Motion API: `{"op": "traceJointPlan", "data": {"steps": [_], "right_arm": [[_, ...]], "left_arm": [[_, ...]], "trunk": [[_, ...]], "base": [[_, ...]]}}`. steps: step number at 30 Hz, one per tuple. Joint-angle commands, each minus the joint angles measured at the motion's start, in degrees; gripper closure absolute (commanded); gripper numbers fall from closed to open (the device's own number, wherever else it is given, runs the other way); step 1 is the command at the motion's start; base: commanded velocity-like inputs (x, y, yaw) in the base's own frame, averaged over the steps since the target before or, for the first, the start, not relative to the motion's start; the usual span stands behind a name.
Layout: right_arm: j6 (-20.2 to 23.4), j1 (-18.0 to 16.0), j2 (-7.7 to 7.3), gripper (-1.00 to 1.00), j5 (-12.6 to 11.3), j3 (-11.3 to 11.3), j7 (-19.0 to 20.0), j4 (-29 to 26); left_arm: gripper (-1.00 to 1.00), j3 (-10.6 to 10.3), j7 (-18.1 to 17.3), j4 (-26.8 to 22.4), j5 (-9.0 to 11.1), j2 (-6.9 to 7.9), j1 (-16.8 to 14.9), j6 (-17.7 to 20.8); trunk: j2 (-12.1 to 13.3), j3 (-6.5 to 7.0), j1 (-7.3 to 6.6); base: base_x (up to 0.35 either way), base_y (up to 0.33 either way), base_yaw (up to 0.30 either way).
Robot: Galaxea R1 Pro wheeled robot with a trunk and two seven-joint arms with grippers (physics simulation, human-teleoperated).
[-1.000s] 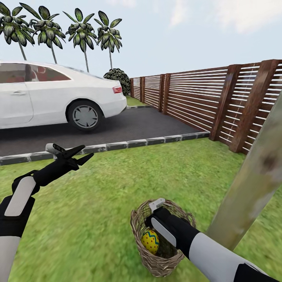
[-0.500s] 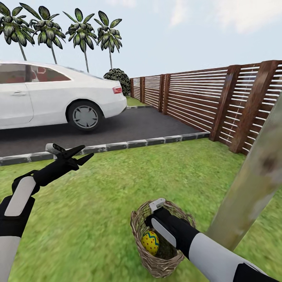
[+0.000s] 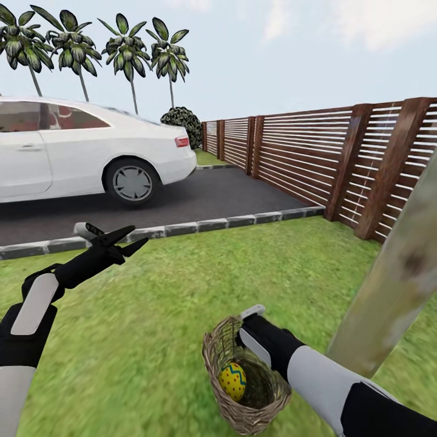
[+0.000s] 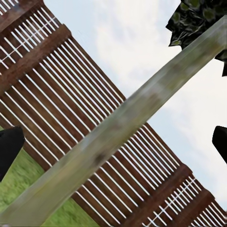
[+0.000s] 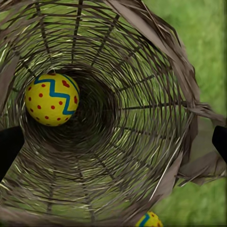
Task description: Take the three Easter eggs out of the wicker basket on the lawn in the garden, then place them on the lawn next to a single tree (choose any tree) so that all three eggs are next to the same tree and none are left in the basket.
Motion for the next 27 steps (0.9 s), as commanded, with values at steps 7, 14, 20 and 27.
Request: {"op": "traceJointPlan", "data": {"steps": [7, 14, 20, 27], "right_arm": [[0.0, -0.2, 0.27, -1.00, -0.5, 0.5, -0.3, 0.3], [0.0, -0.2, 0.27, -1.00, -0.5, 0.5, -0.3, 0.0], [0.0, -0.2, 0.27, -1.00, -0.5, 0.5, -0.3, -0.1], [0.0, -0.2, 0.27, -1.00, -0.5, 0.5, -0.3, -0.2]], "left_arm": [[-1.00, 0.2, -0.6, 0.3, 0.6, -0.15, 0.0, 0.1], [-1.00, 0.1, -0.8, 0.4, 0.7, -0.20, 0.0, 0.1], [-1.00, 0.1, -0.7, 0.4, 0.7, -0.20, 0.0, 0.0], [-1.00, 0.1, -0.8, 0.4, 0.6, -0.21, 0.0, 0.1]], "trunk": [[0.4, 0.13, -0.23], [0.4, 0.13, -0.23], [0.4, 0.13, -0.23], [0.0, -0.05, -0.01]], "base": [[0.000, 0.000, 0.000], [0.000, 0.000, 0.000], [-0.033, 0.000, 0.000], [-0.003, 0.000, 0.000]]}}
